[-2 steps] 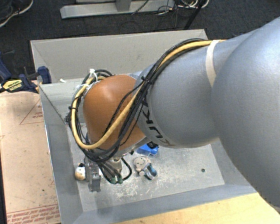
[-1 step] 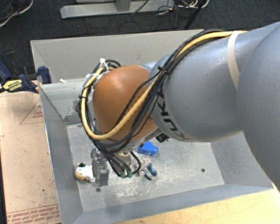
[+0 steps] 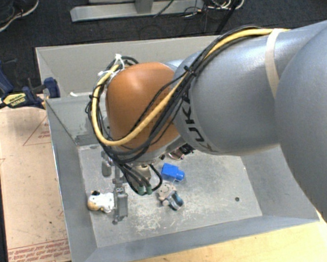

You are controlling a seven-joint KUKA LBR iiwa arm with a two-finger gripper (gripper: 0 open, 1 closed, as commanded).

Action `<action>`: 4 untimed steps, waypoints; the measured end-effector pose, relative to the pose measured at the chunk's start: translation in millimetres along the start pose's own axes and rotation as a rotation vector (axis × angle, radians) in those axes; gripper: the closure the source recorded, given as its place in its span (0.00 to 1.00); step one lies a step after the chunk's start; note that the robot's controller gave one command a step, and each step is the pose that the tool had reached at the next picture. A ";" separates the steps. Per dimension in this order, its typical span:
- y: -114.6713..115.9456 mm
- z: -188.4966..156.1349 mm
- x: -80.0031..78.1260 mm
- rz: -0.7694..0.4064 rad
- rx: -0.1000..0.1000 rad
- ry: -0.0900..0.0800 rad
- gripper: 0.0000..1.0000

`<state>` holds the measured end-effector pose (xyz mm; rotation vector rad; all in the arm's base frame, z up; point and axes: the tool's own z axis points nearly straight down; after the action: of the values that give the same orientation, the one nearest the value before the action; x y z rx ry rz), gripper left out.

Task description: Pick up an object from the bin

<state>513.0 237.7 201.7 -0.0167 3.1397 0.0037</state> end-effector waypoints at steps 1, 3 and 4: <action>0.0 0.0 0.0 0.000 0.000 0.000 0.00; -57.9 91.7 -23.3 -0.272 0.000 -0.003 0.00; -62.2 111.9 -9.4 -0.314 0.004 0.006 0.00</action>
Offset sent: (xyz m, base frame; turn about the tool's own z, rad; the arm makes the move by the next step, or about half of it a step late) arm -0.0073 -0.0550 -0.1046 -0.3709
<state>523.3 175.8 89.6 -0.5075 3.1036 -0.0032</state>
